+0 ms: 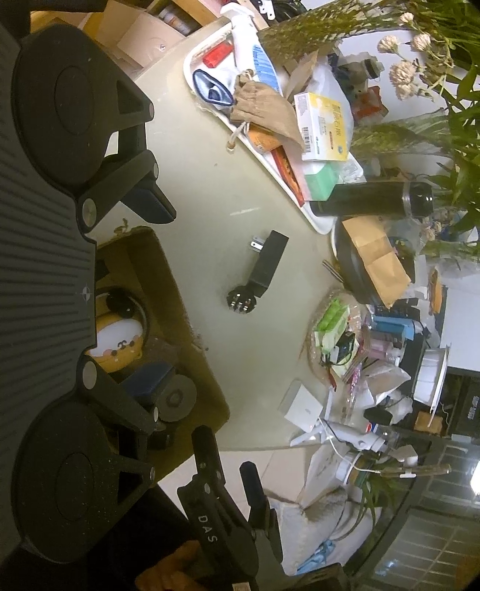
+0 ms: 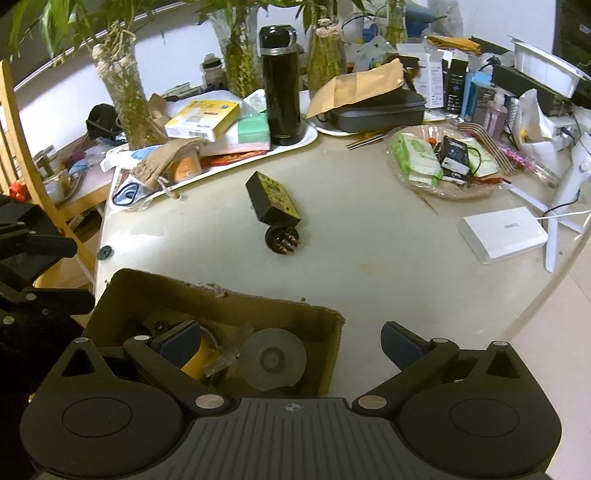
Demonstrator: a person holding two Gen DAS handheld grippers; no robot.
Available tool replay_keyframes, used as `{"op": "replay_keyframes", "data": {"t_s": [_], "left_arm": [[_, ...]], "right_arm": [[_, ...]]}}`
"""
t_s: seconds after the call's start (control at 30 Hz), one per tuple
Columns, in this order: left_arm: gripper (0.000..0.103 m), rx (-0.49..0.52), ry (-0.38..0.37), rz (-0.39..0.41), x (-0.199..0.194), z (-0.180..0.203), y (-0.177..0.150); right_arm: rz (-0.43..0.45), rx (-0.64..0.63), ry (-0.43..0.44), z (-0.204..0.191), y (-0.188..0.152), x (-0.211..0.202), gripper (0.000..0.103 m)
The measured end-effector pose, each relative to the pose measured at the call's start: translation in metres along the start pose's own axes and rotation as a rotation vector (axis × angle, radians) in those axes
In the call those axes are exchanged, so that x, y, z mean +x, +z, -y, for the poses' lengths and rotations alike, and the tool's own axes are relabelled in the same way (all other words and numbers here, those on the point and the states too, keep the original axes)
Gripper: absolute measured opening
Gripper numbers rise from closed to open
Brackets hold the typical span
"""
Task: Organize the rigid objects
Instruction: 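Move the right tool to the yellow socket tester's round plug end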
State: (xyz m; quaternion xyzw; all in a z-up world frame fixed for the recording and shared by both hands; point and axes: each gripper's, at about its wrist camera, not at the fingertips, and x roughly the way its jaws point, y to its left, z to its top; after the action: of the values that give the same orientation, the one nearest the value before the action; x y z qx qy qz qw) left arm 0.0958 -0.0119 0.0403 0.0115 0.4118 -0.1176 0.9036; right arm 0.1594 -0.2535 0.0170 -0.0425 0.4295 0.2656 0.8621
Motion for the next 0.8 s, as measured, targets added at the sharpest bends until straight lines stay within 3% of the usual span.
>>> {"op": "replay_keyframes", "data": {"t_s": [0.8], "left_arm": [[0.083, -0.044, 0.001, 0.022, 0.009, -0.011, -0.001]], "right_arm": [[0.014, -0.001, -0.021, 0.001, 0.015, 0.019, 0.103]]}}
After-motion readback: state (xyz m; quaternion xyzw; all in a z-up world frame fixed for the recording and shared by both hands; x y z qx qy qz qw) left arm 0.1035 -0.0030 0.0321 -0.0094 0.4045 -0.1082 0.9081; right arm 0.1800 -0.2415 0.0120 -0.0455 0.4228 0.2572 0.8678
